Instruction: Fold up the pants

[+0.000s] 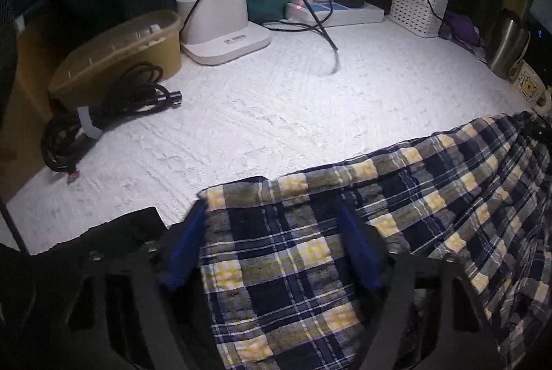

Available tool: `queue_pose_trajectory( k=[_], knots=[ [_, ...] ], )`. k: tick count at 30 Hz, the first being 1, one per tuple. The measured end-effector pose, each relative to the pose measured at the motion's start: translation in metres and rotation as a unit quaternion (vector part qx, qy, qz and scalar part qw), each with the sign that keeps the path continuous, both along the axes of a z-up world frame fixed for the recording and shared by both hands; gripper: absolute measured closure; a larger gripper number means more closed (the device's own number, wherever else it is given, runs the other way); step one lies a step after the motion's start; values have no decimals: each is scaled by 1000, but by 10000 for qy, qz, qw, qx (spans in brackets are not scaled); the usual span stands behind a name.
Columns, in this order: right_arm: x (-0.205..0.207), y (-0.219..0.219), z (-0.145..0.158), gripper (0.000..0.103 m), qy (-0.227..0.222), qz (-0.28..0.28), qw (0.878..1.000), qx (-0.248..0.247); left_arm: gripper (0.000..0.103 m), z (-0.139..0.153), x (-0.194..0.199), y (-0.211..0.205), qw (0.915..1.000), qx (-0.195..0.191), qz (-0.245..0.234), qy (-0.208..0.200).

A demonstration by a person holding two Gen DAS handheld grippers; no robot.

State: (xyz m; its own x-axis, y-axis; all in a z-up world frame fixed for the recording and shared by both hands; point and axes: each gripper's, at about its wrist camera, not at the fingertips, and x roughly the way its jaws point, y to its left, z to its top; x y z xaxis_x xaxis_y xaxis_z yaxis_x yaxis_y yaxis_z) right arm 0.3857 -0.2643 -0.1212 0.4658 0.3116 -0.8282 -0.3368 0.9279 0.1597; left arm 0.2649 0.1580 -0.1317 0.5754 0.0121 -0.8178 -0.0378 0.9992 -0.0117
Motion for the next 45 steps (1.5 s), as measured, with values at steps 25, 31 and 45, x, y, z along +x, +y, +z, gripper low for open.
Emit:
queue_pose_trajectory(
  k=[25, 31, 45],
  knots=[
    [12, -1, 75, 78, -2004, -649, 9700, -1218, 97, 69, 58, -40, 9930, -54, -594, -1017],
    [44, 1, 63, 78, -1824, -678, 9731, -1233, 97, 62, 87, -37, 9941, 17, -529, -944],
    [81, -18, 3, 26, -607, -886, 9819, -1562, 92, 18, 104, -14, 9993, 243, 93, -253]
  ],
)
